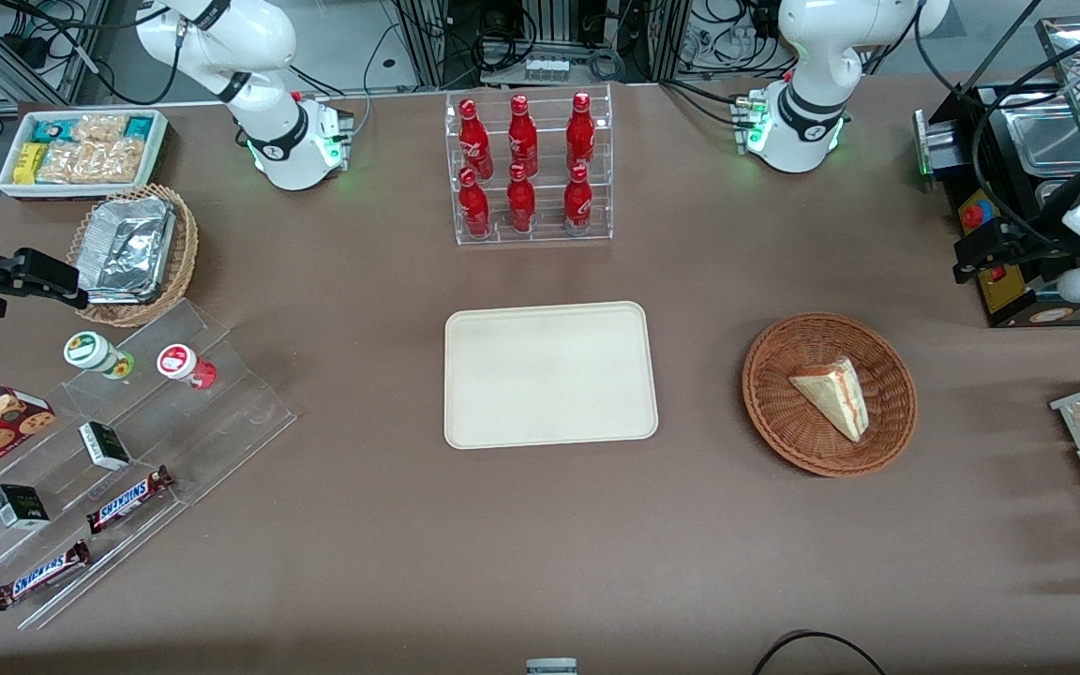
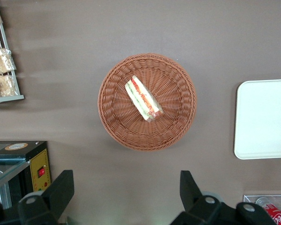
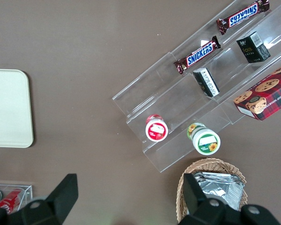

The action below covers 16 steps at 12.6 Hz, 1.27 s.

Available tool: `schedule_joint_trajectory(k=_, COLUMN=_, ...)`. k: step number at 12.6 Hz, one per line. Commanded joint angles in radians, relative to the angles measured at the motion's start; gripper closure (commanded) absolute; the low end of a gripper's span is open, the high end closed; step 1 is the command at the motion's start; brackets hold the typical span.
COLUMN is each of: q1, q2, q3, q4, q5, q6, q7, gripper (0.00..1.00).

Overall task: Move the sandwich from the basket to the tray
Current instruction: 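Move the left gripper over the wrapped sandwich in the wicker basket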

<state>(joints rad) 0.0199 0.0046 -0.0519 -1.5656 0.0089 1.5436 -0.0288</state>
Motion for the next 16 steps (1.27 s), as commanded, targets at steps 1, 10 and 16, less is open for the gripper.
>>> schedule_joint_trajectory(k=1, q1=0.012, q2=0.022, q3=-0.009, q4=0.018, q5=0.002, q6=-0.005, q7=0.015, gripper=0.00)
schedule_joint_trajectory(k=10, q1=-0.011, q2=0.060, q3=-0.016, q4=-0.290, q5=0.028, q6=0.398, q7=-0.233, gripper=0.00)
schedule_joint_trajectory(k=16, q1=-0.009, q2=0.066, q3=-0.016, q4=-0.585, q5=0.026, q6=0.775, q7=-0.464, gripper=0.00)
